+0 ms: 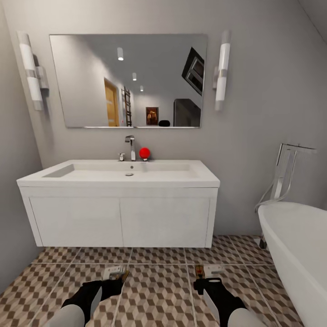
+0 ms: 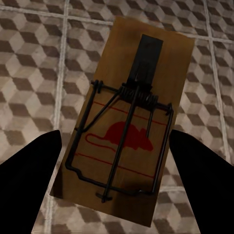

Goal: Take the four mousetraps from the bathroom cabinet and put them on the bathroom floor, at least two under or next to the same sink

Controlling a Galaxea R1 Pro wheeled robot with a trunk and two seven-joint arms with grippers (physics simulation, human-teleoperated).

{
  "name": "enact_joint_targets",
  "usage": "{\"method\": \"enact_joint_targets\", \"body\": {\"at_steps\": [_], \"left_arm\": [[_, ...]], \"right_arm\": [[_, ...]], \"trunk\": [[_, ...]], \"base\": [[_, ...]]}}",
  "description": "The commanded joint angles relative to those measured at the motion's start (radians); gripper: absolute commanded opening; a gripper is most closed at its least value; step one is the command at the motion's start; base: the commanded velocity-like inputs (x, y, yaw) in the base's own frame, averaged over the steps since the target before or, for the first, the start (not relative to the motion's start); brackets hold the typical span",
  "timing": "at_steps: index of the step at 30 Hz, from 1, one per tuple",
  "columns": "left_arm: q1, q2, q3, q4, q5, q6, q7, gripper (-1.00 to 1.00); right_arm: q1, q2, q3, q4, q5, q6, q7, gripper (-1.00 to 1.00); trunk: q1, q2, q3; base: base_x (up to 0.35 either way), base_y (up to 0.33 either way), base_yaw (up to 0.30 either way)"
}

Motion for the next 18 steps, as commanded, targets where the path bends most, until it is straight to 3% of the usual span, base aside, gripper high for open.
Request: {"method": "enact_joint_targets", "body": {"at_steps": [1,18], "left_arm": [[-0.001,-0.001,0.008,-0.004,-0.007,0.011,-0.008,-1.0],[-0.001,-0.004,0.008,-0.007,-0.008,0.032,-0.008,-1.0]], "right_arm": [[0.0,0.001,-0.005,-0.002,0.008,0.006,0.0,-1.0],[0.0,-0.001,-0.004,0.003,0.008,-0.005,-0.008,-1.0]], "trunk": [[0.004,-0.008,-0.004],[0.069,-0.127,-0.058]], "base": [[0.0,0.0,0.0],[0.0,0.0,0.0]]}}
